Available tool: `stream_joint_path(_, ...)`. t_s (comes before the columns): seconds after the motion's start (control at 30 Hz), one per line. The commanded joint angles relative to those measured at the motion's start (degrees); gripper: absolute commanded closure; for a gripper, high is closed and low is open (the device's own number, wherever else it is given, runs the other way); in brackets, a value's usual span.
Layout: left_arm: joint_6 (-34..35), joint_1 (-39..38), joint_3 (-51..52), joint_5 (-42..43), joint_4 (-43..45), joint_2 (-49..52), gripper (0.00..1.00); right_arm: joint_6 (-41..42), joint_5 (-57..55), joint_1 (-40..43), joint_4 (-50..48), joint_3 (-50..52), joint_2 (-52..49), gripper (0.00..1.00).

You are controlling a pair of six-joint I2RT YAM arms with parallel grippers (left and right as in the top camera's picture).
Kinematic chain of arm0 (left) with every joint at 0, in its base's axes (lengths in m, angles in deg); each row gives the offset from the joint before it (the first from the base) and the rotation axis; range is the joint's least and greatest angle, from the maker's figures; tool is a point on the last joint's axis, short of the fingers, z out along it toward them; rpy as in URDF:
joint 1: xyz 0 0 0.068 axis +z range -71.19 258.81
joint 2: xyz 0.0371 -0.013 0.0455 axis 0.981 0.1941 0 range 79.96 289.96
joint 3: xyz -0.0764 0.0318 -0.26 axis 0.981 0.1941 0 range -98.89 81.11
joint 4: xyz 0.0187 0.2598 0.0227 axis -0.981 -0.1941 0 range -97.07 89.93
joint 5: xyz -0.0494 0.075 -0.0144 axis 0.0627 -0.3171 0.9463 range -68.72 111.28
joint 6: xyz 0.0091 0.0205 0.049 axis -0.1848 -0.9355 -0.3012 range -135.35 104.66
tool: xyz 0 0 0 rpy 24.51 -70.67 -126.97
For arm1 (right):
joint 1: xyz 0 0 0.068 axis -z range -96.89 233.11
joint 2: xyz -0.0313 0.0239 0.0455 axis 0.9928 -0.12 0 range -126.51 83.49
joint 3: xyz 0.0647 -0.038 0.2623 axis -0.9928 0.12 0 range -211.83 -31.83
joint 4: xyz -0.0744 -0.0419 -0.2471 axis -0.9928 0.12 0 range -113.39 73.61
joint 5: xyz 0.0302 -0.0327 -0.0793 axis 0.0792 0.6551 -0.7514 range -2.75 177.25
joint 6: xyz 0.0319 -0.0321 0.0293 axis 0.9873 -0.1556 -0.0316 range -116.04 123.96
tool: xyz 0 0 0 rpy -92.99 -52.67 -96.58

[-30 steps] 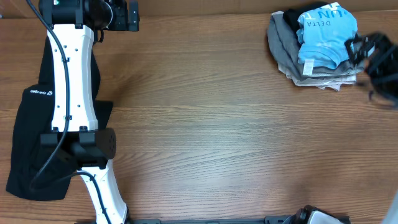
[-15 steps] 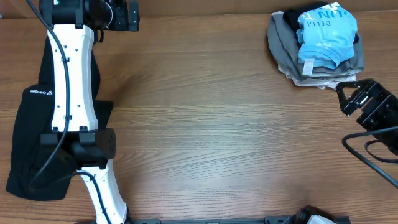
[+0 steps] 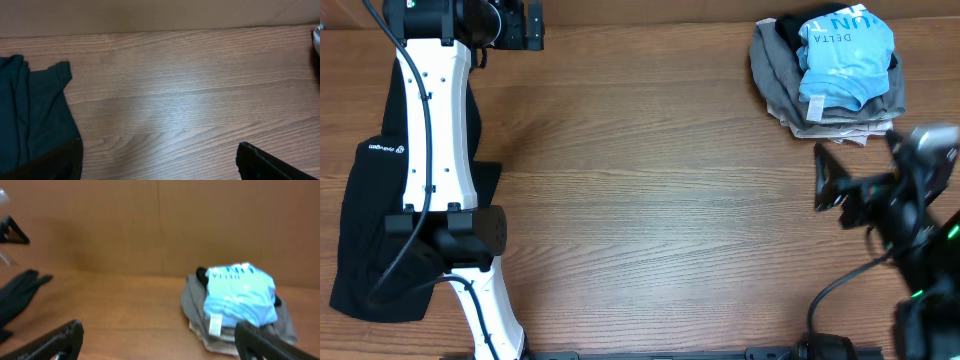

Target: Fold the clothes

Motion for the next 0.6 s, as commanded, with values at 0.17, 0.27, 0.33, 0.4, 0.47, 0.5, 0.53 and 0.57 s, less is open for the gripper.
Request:
stream_joint_path(0.17,-0.9,0.3,-1.0,0.6,0.0,-0.3,0.00,3.7,-3.1,-1.8,-22.6,31.8,16.4,0.00)
stream_joint_path(0.27,-0.9,0.3,-1.0,0.6,0.0,-0.3,0.00,5.6,-4.2,-3.1,-31.4,42.9,22.9,0.00)
stream_joint_path(0.33,-0.9,0.3,-1.0,0.6,0.0,-0.3,0.00,7.0,-6.5,-4.5,-35.3,48.6,26.7,0.00)
stream_joint_path(0.4,-0.9,0.3,-1.0,0.6,0.0,-0.3,0.00,7.2,-7.8,-5.5,-36.5,51.6,28.9,0.00)
stream_joint_path(0.47,-0.9,0.3,-1.0,0.6,0.0,-0.3,0.00,7.2,-8.7,-6.2,-37.0,53.8,30.5,0.00)
stream_joint_path(0.5,-0.9,0.3,-1.0,0.6,0.0,-0.3,0.00,7.2,-8.8,-6.3,-37.2,54.7,31.2,0.00)
stream_joint_path(0.53,-0.9,0.3,-1.0,0.6,0.0,-0.3,0.00,7.2,-8.9,-6.3,-37.4,55.7,31.8,0.00)
stream_joint_path(0.57,-0.9,0.3,-1.0,0.6,0.0,-0.3,0.00,7.2,-8.9,-6.3,-37.4,56.3,32.1,0.00)
